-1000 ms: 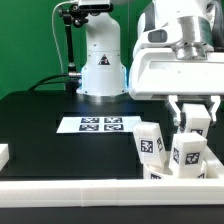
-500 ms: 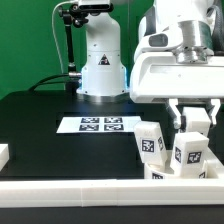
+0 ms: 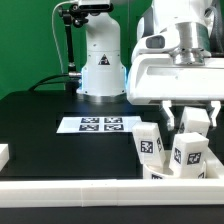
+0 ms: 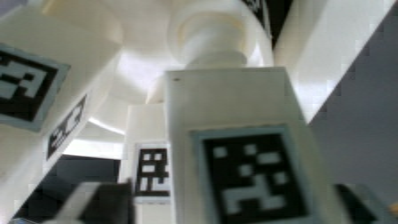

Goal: Assemble stool

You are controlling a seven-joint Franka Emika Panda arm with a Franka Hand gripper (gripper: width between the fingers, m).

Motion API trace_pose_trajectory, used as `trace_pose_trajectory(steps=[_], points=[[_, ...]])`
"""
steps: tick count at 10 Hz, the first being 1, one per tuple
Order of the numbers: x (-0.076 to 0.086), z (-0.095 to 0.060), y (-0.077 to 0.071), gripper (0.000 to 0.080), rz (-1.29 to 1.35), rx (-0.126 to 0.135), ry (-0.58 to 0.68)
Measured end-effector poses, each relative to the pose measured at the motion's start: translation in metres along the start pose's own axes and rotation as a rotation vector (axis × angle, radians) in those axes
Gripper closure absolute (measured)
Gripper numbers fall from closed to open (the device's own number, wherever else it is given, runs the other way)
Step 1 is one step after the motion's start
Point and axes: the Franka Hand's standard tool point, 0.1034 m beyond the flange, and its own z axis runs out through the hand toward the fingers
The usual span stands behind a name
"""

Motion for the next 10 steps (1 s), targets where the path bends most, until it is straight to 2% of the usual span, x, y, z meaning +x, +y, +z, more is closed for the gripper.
trace_pose_trajectory(steps=[1, 2, 3, 6, 10], points=[[0.000, 0.000, 0.000, 0.0221, -0.002, 0.000, -0.001], [0.000, 0.000, 0.000, 0.0162, -0.004, 0.000, -0.001], [0.000, -0.001, 0.000, 0.0153, -0.011, 0.001, -0.008], [0.011, -0.015, -0.001, 0.0151, -0.011, 0.015, -0.027], [0.020, -0.022, -0.004, 0.0151, -0.008, 0.026, -0.047]])
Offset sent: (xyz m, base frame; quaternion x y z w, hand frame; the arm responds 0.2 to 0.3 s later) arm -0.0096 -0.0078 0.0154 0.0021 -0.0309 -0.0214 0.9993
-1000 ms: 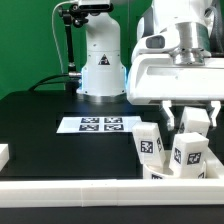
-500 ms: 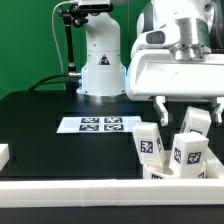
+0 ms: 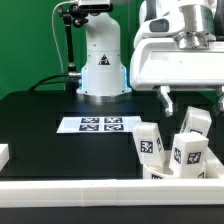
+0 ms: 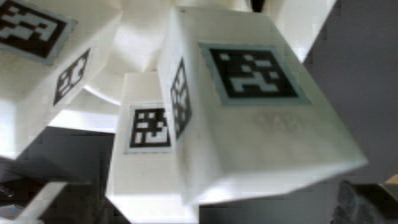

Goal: Assemble stool

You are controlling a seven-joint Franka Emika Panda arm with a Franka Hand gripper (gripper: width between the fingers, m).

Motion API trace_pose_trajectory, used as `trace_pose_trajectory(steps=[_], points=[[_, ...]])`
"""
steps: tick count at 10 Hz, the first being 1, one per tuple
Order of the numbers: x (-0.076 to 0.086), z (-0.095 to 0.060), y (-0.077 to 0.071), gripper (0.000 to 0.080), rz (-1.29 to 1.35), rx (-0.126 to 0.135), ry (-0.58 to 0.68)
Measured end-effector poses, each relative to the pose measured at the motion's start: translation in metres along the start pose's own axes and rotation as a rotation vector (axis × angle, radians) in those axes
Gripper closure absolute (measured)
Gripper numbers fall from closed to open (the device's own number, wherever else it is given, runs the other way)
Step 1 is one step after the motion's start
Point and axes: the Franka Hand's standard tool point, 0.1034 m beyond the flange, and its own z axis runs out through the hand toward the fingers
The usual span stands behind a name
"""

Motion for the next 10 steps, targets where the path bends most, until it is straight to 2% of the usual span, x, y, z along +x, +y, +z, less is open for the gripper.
trace_pose_trajectory(steps=[3, 5, 10], points=[[0.014, -0.001, 0.001, 0.0151, 0.005, 0.005, -0.024], [0.024, -0.001, 0.012, 0.0151, -0.010, -0.002, -0.021], [0.019, 0.000, 0.008, 0.0151, 0.016, 0.004, -0.064]])
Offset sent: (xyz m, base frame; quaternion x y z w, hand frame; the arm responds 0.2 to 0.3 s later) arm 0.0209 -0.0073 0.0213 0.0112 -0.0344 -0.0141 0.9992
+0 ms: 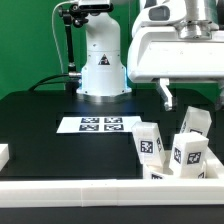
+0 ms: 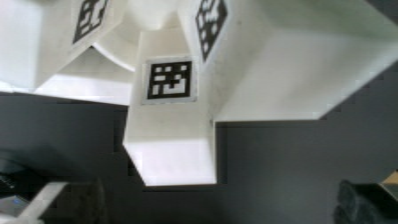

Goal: Assemble stool

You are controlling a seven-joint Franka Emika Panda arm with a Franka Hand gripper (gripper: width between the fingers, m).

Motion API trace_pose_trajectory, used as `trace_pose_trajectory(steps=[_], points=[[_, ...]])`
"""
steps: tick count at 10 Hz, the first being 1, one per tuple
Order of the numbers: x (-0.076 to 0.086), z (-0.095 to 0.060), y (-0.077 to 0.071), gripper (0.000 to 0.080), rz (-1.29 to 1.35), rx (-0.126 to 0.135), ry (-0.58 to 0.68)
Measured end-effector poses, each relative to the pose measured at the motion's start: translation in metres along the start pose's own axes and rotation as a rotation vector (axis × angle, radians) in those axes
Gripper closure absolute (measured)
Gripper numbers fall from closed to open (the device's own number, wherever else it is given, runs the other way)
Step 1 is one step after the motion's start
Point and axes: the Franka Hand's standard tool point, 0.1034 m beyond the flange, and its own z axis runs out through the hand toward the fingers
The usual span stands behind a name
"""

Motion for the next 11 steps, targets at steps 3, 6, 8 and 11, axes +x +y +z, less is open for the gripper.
trace_pose_trajectory(steps=[3, 6, 8, 11], points=[[-0.006, 0.002, -0.002, 0.0151, 0.017, 0.020, -0.201], [-0.014, 0.000, -0.005, 0.0151, 0.022, 0.035, -0.385], [-0.013, 0.001, -0.006, 0.0151, 0.038, 0.036, -0.461], [-0.016, 0.004, -0.014, 0.0151, 0.094, 0.021, -0.464]])
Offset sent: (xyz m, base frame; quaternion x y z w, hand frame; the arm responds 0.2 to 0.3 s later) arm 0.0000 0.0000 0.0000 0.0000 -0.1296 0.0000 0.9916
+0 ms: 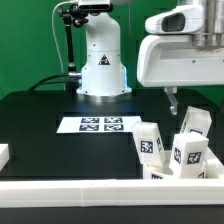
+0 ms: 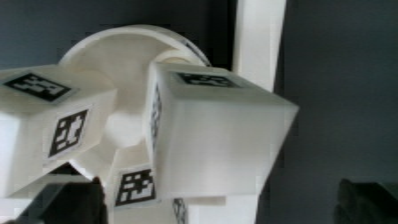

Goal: Assemble stool

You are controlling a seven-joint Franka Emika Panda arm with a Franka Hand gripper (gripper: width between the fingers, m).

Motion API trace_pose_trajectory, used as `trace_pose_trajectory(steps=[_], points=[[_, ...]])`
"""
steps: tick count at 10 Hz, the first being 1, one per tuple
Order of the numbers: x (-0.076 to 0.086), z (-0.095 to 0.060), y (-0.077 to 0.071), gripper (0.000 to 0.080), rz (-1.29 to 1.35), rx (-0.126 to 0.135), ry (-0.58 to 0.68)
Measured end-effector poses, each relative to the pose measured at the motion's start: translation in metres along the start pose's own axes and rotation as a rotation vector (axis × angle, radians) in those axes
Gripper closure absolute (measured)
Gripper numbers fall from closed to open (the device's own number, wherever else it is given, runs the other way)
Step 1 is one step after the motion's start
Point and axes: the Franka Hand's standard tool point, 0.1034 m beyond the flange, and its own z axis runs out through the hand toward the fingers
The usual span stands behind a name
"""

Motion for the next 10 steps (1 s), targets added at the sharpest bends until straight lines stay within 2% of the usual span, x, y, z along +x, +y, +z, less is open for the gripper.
trace_pose_trajectory(steps=[3, 6, 8, 9, 10], points=[[-0.001, 0.010, 0.006, 0.0151, 0.004, -0.007, 0.013], [-0.001, 0.013, 0.008, 0.0151, 0.007, -0.010, 0.012], [-0.001, 0.014, 0.009, 0.0419, 0.008, -0.010, 0.011], [-0.001, 0.014, 0.010, 0.0419, 0.008, -0.011, 0.013], [0.000, 0.014, 0.012, 0.0460, 0.010, -0.011, 0.018]])
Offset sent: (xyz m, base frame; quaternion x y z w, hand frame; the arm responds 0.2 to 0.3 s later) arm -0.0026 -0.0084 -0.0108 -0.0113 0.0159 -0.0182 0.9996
